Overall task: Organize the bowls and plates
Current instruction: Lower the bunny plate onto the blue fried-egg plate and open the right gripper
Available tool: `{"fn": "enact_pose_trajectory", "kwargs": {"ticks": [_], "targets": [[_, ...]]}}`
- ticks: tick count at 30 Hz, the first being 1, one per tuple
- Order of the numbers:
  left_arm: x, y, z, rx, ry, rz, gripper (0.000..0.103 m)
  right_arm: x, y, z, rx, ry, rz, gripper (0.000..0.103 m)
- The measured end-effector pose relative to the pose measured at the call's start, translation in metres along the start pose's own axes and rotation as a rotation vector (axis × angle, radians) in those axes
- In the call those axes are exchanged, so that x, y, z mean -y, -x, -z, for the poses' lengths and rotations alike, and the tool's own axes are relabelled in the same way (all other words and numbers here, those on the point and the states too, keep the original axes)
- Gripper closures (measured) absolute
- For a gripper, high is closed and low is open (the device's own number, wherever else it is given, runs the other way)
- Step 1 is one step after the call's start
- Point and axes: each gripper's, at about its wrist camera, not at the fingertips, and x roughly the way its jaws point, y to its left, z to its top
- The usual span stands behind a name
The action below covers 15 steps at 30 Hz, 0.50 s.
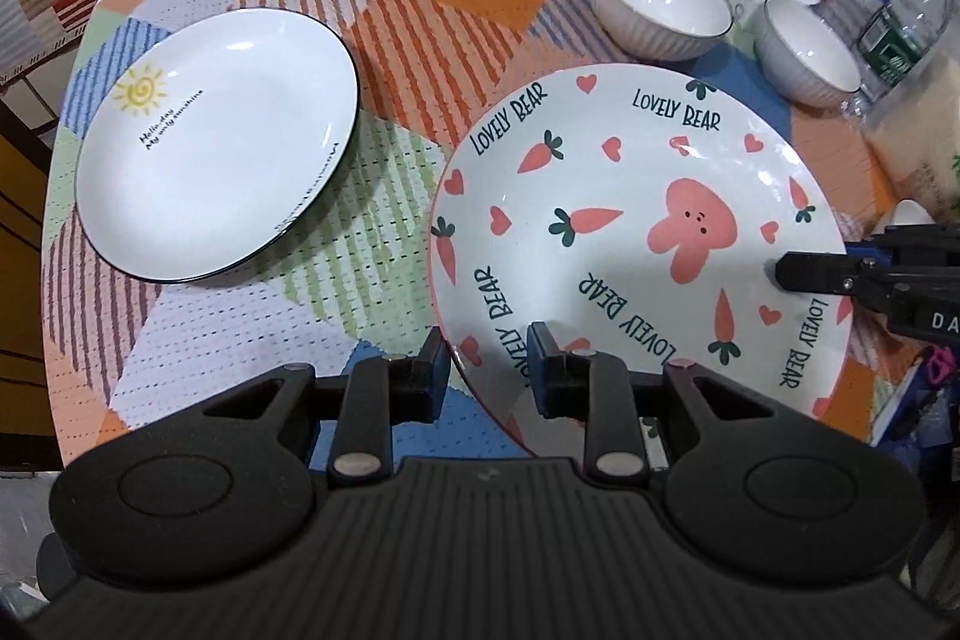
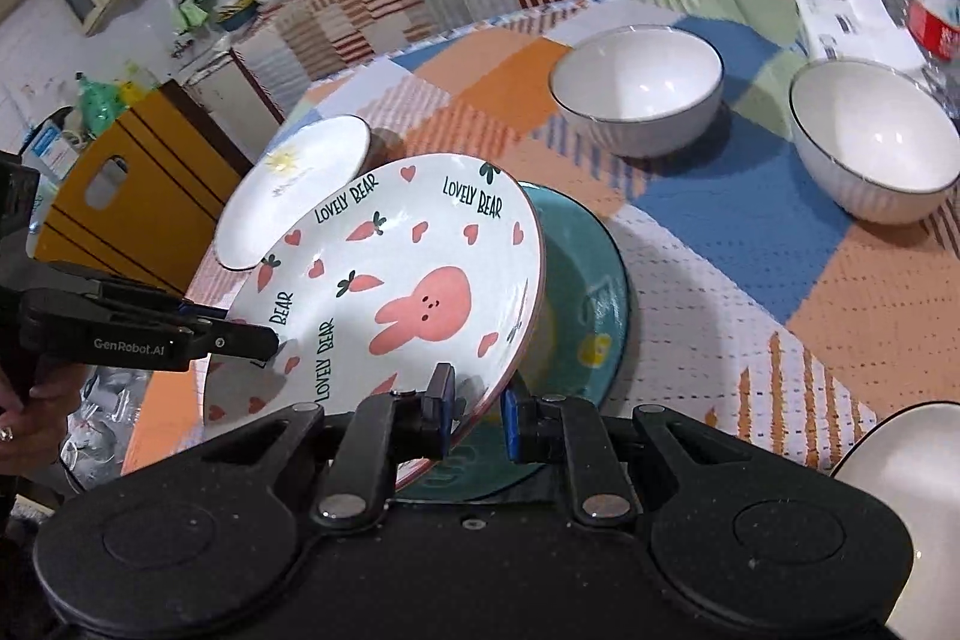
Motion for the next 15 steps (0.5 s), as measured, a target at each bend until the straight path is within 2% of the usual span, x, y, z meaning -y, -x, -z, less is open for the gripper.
{"fn": "enact_pose_trajectory", "kwargs": {"ticks": [8,15], "targets": [[0.006,-0.014,0.002,-0.019,0.003,-0.015,0.078,0.012,-0.012,0.001,-0.027,-0.033,0.018,0.082],[0.004,-0.020,0.000,-0.027,0.013,-0.005,0.078,0.010,-0.016,-0.001,-0.027,-0.010,0.049,0.082]]}}
